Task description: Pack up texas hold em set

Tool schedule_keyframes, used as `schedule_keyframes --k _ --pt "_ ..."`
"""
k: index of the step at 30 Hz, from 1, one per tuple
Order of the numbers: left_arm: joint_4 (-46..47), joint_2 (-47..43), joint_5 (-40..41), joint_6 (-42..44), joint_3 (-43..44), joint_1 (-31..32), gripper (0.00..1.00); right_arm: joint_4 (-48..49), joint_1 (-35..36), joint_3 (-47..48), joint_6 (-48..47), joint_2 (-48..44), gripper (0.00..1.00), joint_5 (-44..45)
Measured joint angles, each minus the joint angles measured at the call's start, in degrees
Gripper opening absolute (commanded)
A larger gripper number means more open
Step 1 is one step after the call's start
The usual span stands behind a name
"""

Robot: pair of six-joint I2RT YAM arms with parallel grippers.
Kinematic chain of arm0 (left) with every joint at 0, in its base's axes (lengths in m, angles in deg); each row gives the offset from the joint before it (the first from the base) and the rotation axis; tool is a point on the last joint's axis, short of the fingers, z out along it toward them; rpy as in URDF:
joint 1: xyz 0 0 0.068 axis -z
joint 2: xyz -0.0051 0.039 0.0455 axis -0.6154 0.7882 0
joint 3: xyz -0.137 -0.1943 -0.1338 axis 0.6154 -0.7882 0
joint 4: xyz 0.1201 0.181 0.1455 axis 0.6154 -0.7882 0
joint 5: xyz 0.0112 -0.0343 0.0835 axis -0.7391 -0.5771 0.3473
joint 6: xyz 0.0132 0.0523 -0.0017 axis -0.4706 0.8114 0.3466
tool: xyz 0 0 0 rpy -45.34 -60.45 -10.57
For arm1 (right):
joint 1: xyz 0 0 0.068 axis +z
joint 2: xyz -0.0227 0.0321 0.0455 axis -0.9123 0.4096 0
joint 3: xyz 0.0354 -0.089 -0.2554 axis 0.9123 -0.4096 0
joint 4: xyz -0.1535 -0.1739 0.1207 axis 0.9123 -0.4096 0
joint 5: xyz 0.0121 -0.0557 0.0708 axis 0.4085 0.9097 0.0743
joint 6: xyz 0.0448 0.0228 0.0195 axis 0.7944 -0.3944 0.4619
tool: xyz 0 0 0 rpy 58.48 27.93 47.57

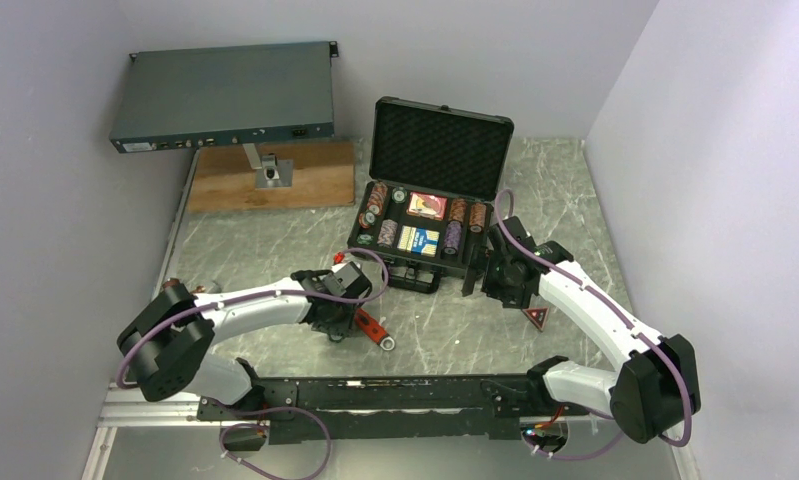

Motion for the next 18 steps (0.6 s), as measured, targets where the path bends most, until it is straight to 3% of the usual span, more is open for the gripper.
schedule_keyframes --k 18 --pt "-11.0 -3.7 1.8 0.5 9.0 0.0 0.29 0.9 0.0 0.0 0.0 0.5 1.00 0.0"
